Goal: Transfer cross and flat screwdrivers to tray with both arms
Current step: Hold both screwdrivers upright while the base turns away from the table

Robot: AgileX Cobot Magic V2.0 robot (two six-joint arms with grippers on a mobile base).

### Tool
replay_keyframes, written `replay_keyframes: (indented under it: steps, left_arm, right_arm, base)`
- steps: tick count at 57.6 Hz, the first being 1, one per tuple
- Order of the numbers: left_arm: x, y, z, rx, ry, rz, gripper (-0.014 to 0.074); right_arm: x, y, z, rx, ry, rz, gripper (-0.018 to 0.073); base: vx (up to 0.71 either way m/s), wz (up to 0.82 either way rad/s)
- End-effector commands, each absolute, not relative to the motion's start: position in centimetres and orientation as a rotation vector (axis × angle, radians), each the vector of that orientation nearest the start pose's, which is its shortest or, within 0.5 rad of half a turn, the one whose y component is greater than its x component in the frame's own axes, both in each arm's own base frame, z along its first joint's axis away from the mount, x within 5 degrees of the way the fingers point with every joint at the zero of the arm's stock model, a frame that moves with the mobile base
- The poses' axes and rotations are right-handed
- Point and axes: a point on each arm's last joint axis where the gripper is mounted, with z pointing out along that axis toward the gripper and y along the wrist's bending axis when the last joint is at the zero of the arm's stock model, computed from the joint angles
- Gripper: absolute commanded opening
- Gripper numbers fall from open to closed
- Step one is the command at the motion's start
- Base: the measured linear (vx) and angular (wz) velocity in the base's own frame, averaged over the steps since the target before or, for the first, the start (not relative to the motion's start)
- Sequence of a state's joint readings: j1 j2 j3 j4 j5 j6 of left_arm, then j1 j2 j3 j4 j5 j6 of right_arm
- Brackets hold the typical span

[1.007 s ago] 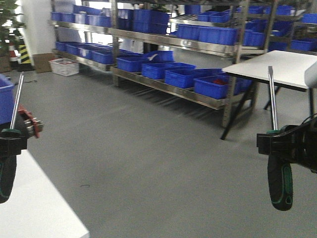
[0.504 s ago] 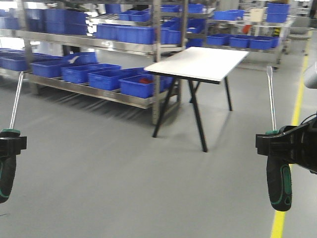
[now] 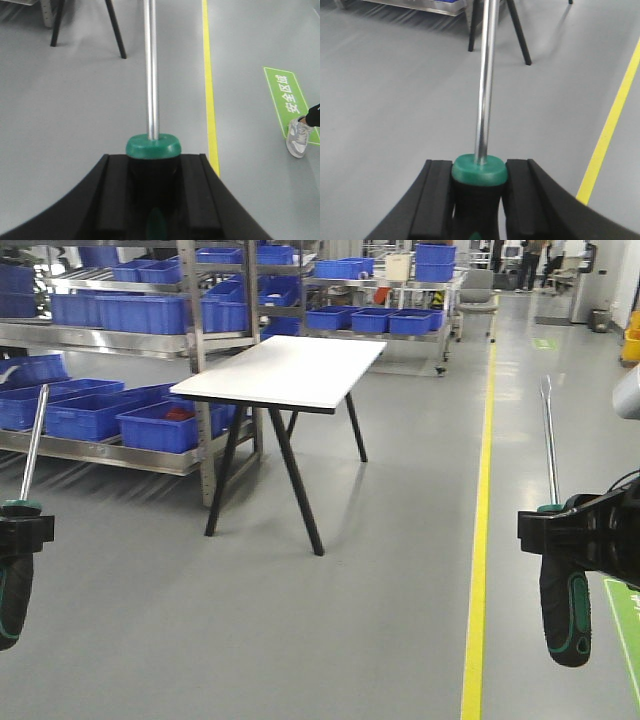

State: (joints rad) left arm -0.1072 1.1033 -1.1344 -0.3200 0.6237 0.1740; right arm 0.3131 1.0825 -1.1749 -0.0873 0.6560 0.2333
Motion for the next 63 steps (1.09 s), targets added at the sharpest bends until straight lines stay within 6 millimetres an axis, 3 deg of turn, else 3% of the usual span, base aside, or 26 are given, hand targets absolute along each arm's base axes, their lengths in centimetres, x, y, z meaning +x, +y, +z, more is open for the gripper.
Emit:
replay_keyframes:
  steps: [1, 37, 63]
  left_arm:
    - [22.45, -4.14, 42.77, 0.106, 1.906, -0.327, -0.0001]
    - [22.45, -4.14, 42.77, 0.106, 1.906, -0.327, -0.0001]
    - [22.48, -4.15, 42.75, 0.106, 1.907, -0.327, -0.0001]
  right_arm:
    - [21.21, 6.29, 43.84, -0.12, 1.904, 0.261, -0.0009]
    - [21.21, 6.29, 43.84, -0.12, 1.904, 0.261, -0.0009]
    - [21.21, 6.29, 43.84, -0.12, 1.905, 0.261, -0.0009]
  base:
    - [0.29, -0.28]
    - [0.37, -0.11]
    - [0.47, 0.24]
